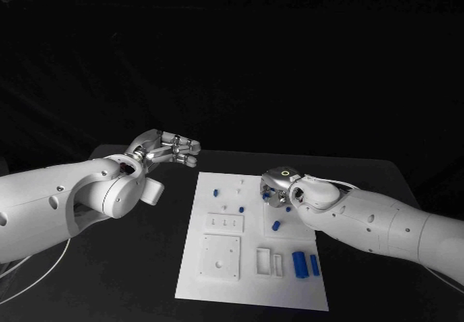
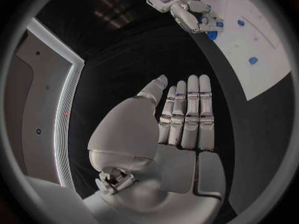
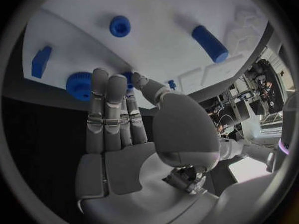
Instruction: Assemble the parts on the task board
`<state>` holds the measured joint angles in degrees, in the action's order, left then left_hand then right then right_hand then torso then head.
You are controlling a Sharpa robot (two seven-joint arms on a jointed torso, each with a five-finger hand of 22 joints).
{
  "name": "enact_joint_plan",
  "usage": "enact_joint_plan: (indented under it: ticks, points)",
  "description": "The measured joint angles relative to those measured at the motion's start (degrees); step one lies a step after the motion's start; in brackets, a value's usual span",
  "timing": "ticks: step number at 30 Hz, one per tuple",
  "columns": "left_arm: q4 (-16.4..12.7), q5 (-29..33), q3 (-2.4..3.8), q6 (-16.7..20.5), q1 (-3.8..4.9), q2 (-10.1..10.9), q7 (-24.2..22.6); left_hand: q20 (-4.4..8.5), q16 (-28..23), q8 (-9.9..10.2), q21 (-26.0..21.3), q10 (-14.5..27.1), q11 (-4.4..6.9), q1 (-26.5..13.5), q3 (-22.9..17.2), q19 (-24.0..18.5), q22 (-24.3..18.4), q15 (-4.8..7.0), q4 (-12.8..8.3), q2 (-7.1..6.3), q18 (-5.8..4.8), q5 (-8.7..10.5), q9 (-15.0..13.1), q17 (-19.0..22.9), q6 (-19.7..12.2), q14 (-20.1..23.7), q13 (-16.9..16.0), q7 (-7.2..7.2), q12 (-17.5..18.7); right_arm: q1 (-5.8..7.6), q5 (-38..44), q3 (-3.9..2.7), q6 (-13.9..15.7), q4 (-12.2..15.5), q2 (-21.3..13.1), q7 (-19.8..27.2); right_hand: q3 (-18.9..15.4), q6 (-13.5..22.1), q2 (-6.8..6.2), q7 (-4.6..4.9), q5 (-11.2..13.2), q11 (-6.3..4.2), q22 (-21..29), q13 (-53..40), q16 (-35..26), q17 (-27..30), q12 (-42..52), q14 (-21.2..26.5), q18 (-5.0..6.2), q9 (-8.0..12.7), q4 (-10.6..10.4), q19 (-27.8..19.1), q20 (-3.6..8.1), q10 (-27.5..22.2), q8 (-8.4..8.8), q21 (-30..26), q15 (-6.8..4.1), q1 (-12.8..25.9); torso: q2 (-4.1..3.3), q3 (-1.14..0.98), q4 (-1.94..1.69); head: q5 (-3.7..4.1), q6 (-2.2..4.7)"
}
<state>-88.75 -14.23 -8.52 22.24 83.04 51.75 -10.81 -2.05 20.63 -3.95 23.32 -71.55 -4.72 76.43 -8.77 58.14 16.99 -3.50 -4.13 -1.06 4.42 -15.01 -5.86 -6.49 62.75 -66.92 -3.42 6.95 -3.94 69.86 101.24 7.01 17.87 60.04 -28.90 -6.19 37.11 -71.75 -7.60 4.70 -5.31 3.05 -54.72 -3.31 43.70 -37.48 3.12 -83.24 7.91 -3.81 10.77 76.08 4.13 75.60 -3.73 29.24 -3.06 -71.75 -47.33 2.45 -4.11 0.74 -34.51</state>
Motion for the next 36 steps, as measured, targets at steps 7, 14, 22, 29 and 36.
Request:
enact_joint_plan:
  ticks: [7,14,22,29,36]
  points:
    - [0.04,-0.04,-0.01,0.00,0.00,0.01,0.02,0.00,0.00,0.00,0.00,0.00,0.00,0.00,0.00,0.00,0.00,0.00,0.00,0.00,0.00,0.00,0.00,0.00,0.00,0.00,0.01,0.00,0.00,-0.11,0.11,-0.01,3.04,1.37,-0.35,-0.80,0.59,-1.00,0.47,-0.21,0.64,0.17,-2.43,-0.14,0.24,0.45,0.18,-0.08,-0.97,-0.37,0.63,0.37,0.58,0.25,-0.02,0.02,-0.33,-0.25,-0.18,0.04,-0.09,-0.29,0.23]
    - [0.06,-0.05,-0.01,0.00,0.01,0.02,0.06,0.00,0.00,0.00,0.00,0.00,0.00,0.00,0.00,0.00,-0.07,0.00,0.00,0.00,0.00,0.00,0.01,0.05,0.00,0.00,0.01,0.00,0.00,0.31,0.43,-0.72,6.85,2.29,-0.10,-2.24,1.30,-1.24,0.47,-0.41,1.15,0.19,-5.23,-0.17,0.79,0.94,0.18,-0.09,-1.43,-0.38,0.10,0.71,0.92,0.42,-0.02,-1.93,-0.32,-0.26,-0.34,0.07,-0.03,-0.60,0.65]
    - [0.07,-0.06,-0.01,0.00,0.01,-0.10,0.09,0.00,0.00,0.00,0.01,0.00,0.00,0.00,0.00,0.00,-0.07,0.00,0.00,0.00,0.00,0.00,0.01,0.05,0.00,0.00,0.01,0.00,0.00,0.89,0.89,-1.13,9.73,1.34,2.04,-3.91,1.51,-1.25,0.45,-0.42,1.59,0.20,-8.24,-0.17,1.09,1.31,0.18,0.04,-1.83,-0.38,-0.11,1.57,0.89,0.61,-0.02,-4.75,-0.46,-0.26,-0.55,0.10,-0.16,-0.82,1.18]
    - [0.07,-0.08,-0.01,0.00,0.01,-0.49,0.12,0.00,0.00,0.00,0.02,0.00,0.00,0.00,0.00,0.00,-0.06,0.00,0.00,0.00,0.00,0.00,0.01,0.04,0.00,0.00,0.01,0.00,0.00,0.95,1.09,-1.19,10.91,-1.22,4.64,-4.68,1.50,-1.22,0.44,-0.42,1.59,0.20,-9.54,-0.17,1.09,1.55,0.17,0.04,-1.93,-0.36,-0.11,2.02,0.97,0.60,-0.02,-6.19,-0.46,-0.27,-0.72,0.14,-0.23,-0.85,1.47]
    - [0.10,-0.09,0.00,-0.01,0.01,-1.08,0.14,-0.21,0.00,0.00,-0.20,0.20,-0.20,0.00,0.00,0.21,-0.06,0.00,0.00,0.00,0.00,0.00,0.02,0.10,0.00,0.00,0.02,0.00,0.00,0.96,1.14,-1.22,11.90,-3.54,6.82,-5.09,1.50,-1.20,0.43,-0.41,1.59,0.19,-10.33,-0.16,1.08,1.64,0.12,0.03,-2.16,-0.35,-0.11,2.47,0.96,0.60,0.08,-6.93,-0.45,-0.27,-0.87,0.31,-0.52,-0.92,1.54]
